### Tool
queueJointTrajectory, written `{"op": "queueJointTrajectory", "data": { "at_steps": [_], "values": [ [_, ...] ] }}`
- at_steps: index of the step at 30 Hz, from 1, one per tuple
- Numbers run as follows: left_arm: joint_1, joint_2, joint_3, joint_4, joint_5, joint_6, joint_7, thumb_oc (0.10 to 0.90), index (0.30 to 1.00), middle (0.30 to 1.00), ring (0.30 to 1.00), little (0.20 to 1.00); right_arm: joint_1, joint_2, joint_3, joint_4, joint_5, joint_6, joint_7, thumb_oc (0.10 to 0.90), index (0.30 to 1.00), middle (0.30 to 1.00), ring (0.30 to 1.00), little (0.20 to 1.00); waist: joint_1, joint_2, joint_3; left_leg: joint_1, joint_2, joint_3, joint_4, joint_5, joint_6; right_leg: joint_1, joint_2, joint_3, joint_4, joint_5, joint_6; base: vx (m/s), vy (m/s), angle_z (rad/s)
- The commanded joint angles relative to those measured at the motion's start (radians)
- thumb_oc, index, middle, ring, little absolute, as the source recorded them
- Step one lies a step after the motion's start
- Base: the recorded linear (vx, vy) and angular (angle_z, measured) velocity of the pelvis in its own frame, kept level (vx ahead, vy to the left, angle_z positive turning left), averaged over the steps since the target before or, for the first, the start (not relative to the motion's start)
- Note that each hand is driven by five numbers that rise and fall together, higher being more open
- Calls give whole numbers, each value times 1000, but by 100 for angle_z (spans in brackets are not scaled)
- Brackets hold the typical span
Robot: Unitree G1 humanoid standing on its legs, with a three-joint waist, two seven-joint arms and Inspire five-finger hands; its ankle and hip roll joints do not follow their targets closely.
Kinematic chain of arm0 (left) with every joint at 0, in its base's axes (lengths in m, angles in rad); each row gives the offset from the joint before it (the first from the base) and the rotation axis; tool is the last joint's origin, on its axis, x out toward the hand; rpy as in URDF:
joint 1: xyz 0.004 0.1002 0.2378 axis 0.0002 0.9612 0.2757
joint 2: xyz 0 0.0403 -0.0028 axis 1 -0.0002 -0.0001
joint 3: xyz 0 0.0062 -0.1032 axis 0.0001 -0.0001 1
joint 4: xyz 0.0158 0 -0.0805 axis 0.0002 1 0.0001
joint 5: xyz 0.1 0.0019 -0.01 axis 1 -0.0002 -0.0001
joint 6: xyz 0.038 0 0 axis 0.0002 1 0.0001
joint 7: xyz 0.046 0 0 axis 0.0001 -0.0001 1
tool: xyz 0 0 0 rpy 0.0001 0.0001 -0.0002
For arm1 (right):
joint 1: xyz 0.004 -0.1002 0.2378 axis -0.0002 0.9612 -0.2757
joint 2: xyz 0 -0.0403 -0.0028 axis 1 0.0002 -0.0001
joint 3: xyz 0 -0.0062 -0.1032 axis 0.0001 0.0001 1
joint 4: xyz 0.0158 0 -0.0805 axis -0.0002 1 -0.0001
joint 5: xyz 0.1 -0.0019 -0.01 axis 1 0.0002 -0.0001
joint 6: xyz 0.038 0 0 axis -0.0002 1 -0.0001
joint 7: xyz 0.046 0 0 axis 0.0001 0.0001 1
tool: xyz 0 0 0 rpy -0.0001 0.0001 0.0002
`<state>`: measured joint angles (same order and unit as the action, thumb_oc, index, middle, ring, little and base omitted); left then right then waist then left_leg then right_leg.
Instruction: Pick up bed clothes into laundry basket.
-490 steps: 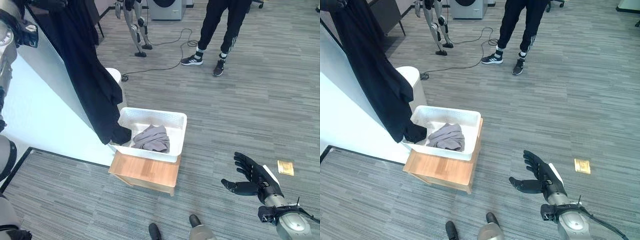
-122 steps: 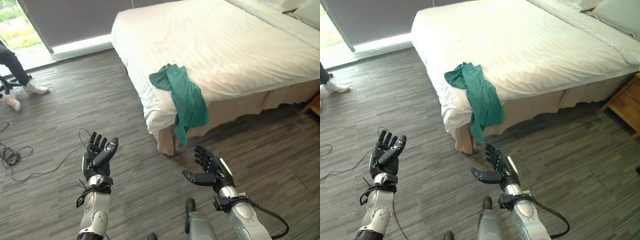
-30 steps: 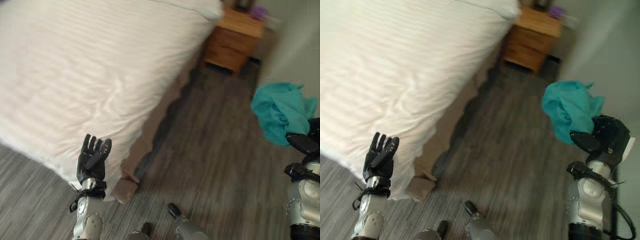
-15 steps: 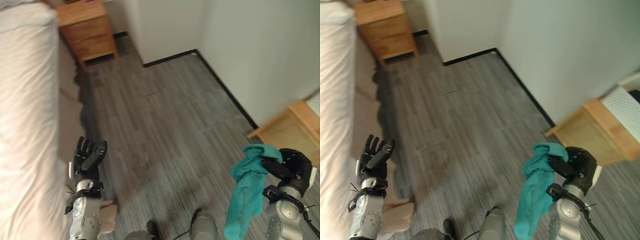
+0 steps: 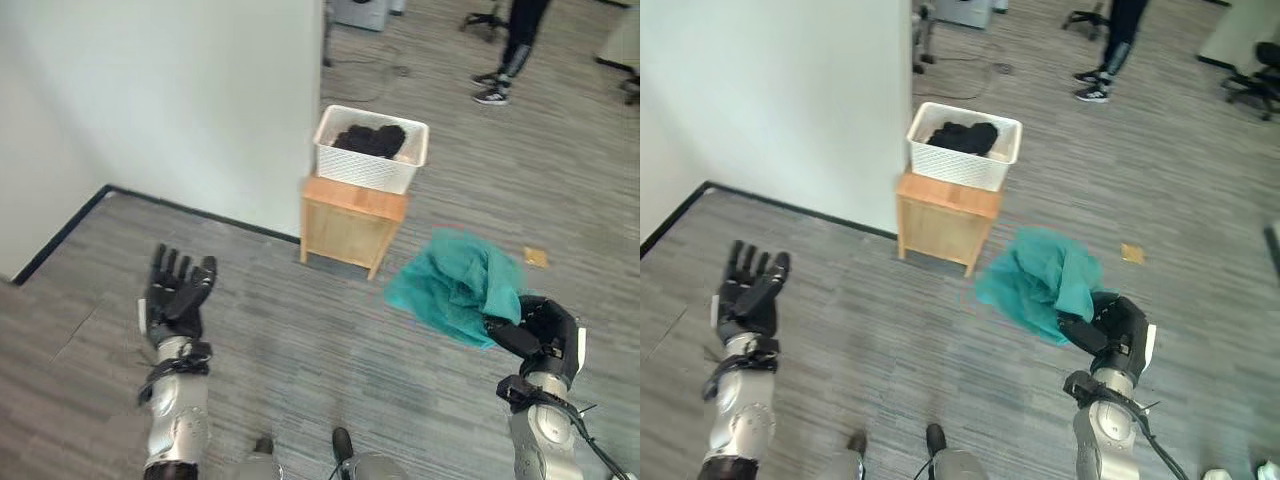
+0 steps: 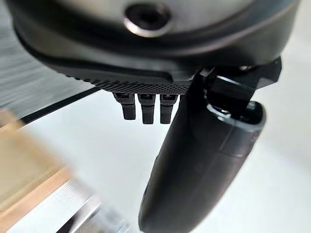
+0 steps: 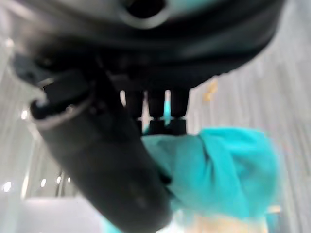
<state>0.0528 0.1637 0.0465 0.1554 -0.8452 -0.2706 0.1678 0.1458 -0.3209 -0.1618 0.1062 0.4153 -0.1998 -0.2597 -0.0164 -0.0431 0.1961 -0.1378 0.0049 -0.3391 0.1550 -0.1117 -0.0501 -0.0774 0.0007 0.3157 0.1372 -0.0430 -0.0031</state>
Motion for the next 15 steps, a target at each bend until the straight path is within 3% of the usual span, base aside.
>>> {"op": "queueJointTrajectory", "data": {
  "at_steps": [1, 5, 6, 7, 11, 15],
  "values": [
    [-39, 66, 36, -131, 18, -74, -65, 800, 900, 900, 900, 900, -61, -26, -30, -146, 4, -102, 71, 400, 300, 300, 300, 300, -10, 1, -36, 80, 8, 79, -40, 59, -33, 77, -75, -16, -107, -6, 152, 55, 297, -138],
    [-64, 100, 19, -153, 35, -69, -69, 800, 900, 900, 900, 900, -51, 5, -24, -144, 26, -92, 86, 400, 300, 300, 300, 300, -40, 12, -45, 123, 11, 167, -91, 46, 2, 12, -77, 20, -45, 7, 192, 20, 260, -91],
    [-69, 123, 34, -152, 68, -68, -44, 800, 900, 900, 900, 900, -50, 31, 3, -130, 49, -89, 97, 400, 300, 300, 300, 300, -15, 23, -18, 133, 29, 224, -83, 47, 9, -39, -109, -145, 60, 7, 194, -123, 152, -93],
    [-68, 131, 42, -153, 82, -68, -34, 800, 900, 900, 900, 900, -44, 43, 24, -121, 69, -84, 107, 400, 300, 300, 300, 300, -6, 38, -15, 133, 35, 242, -86, 48, 13, -37, -126, -221, 103, -11, 185, -148, 175, -107],
    [-54, 112, 51, -175, 88, -58, -53, 800, 900, 900, 900, 900, -21, 39, 24, -104, 90, -65, 146, 400, 300, 300, 300, 300, -6, 17, -36, 135, -1, 245, -105, 51, 20, 9, -141, -280, 25, -16, 163, -40, 67, -33],
    [-28, 69, 41, -155, 59, -60, -66, 800, 900, 900, 900, 900, -41, 46, 8, -102, 108, -83, 127, 400, 300, 300, 300, 300, 10, 3, -63, 125, -7, 260, -107, 60, 17, 36, -143, -281, -42, -2, 156, -4, -33, 0]
  ]
}}
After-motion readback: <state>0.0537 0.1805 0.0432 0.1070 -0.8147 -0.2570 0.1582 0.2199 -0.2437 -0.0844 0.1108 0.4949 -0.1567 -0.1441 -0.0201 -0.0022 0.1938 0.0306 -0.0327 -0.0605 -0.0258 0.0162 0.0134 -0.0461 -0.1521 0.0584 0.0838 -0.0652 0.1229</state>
